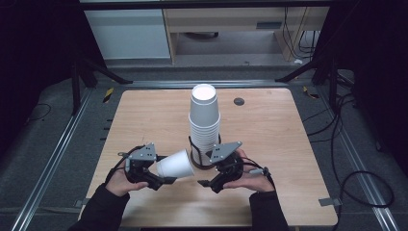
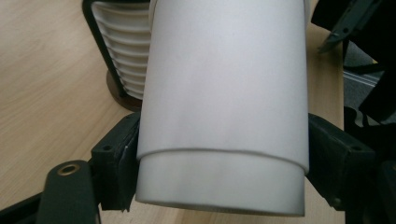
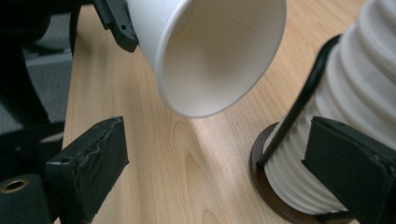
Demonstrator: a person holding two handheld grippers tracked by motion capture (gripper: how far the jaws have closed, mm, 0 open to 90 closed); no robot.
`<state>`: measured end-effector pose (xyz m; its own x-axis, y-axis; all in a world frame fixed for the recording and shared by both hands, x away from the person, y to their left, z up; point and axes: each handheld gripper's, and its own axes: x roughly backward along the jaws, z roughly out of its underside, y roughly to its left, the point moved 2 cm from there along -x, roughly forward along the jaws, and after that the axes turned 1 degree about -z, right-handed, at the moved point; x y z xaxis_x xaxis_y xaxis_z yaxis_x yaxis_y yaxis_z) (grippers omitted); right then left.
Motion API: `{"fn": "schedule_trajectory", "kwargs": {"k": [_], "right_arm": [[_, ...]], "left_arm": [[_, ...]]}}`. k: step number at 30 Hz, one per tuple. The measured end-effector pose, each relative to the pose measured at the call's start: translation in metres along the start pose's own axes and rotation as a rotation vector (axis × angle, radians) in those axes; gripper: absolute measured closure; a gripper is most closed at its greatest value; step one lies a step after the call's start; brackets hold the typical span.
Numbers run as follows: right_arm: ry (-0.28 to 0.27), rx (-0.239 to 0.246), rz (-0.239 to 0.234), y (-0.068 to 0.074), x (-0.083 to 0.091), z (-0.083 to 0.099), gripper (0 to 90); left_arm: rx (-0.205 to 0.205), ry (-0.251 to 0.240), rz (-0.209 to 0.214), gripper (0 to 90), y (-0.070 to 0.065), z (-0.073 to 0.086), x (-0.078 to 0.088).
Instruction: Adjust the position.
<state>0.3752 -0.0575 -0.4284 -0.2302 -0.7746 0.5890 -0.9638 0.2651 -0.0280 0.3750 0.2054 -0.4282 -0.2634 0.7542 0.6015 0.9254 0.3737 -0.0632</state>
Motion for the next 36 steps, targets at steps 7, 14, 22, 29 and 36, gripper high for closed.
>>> {"fn": "schedule_trajectory", "kwargs": {"k": [7,14,22,29,36], "right_arm": [[-0.118,-0.08,0.013,0.002,0.002,0.009,6.1],[-0.235,-0.122,-0.06,0.006,0.001,0.014,6.3],[-0.252,-0.137,-0.093,0.008,-0.005,0.017,5.8],[-0.257,-0.143,-0.14,0.009,-0.008,0.018,4.0],[-0.267,-0.143,-0.184,0.01,-0.013,0.016,3.4]], "left_arm": [[-0.004,-0.075,0.012,21.0,-0.005,-0.006,0.001],[-0.025,-0.09,0.059,20.9,-0.014,-0.008,-0.006],[-0.057,-0.081,0.109,21.0,-0.024,-0.01,-0.016],[-0.073,-0.067,0.137,21.1,-0.028,-0.009,-0.02],[-0.088,-0.065,0.155,21.1,-0.032,-0.011,-0.022]]}}
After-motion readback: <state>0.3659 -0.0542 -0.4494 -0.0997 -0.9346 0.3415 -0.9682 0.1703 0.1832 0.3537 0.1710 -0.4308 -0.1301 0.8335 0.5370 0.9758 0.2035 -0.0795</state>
